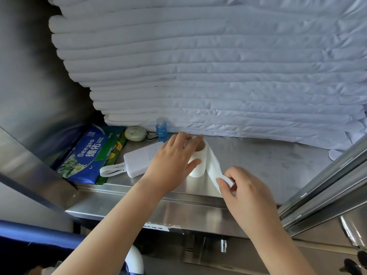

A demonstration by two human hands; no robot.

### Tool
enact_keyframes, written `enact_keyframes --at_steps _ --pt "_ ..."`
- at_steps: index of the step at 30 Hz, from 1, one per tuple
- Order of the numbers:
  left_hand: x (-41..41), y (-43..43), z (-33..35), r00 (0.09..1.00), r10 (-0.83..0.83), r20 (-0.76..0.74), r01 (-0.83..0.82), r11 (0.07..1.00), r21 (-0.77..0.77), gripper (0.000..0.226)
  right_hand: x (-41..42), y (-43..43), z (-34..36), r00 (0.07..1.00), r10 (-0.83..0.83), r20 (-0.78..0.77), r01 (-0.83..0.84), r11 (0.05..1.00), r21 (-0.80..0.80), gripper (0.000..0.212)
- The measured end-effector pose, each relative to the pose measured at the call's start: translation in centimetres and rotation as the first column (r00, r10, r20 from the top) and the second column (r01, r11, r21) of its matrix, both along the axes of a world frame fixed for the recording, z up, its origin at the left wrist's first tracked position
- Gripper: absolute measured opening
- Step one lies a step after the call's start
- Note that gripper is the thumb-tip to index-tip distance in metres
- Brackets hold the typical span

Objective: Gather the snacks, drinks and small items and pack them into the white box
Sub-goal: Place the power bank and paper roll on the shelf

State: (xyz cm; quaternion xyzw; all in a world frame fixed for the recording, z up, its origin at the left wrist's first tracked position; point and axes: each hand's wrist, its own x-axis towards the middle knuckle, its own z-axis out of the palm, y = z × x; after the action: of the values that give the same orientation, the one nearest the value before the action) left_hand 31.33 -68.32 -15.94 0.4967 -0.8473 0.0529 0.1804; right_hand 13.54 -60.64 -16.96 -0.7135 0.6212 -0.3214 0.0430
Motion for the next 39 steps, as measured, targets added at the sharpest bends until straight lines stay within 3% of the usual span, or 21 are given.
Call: enact_keyframes --at_steps 11,16,18,21,26,39 --pt "-1.2 -0.2 0.2 0.991 0.103 -0.083 -0.108 0.992 -0.058 0.058 0.2 -0.7 0.1 1.0 0.005 0.01 -0.005 1.0 -0.014 0.031" --pt "0.6 -0.7 0.9 0.993 -0.103 -0.054 0.109 0.989 0.105 0.083 -0.1 -0.7 -0.2 1.0 0.006 0.015 -0.006 1.0 -0.02 0.025" --pt "1.4 -0.9 1.4 0.983 -0.184 -0.003 0.182 0.969 0.168 0.081 -0.1 -0.7 -0.2 1.0 0.005 0.013 -0.005 1.0 -0.021 0.024" --pt "1.5 -0.8 1.7 0.986 -0.169 0.005 0.164 0.964 0.209 0.069 -0.1 -0.7 -0.2 1.0 0.0 0.009 0.0 1.0 -0.023 0.021" --pt "1.2 -0.5 1.3 0.989 -0.118 -0.093 0.132 0.979 0.155 0.051 0.0 -0.8 -0.3 1.0 0.009 0.018 -0.008 0.999 -0.031 0.022" --pt "-1.1 0.5 -0.1 0.977 0.066 -0.204 -0.071 0.997 -0.018 0.059 0.6 -1.6 -0.3 0.997 0.023 0.078 -0.02 0.999 -0.032 0.018"
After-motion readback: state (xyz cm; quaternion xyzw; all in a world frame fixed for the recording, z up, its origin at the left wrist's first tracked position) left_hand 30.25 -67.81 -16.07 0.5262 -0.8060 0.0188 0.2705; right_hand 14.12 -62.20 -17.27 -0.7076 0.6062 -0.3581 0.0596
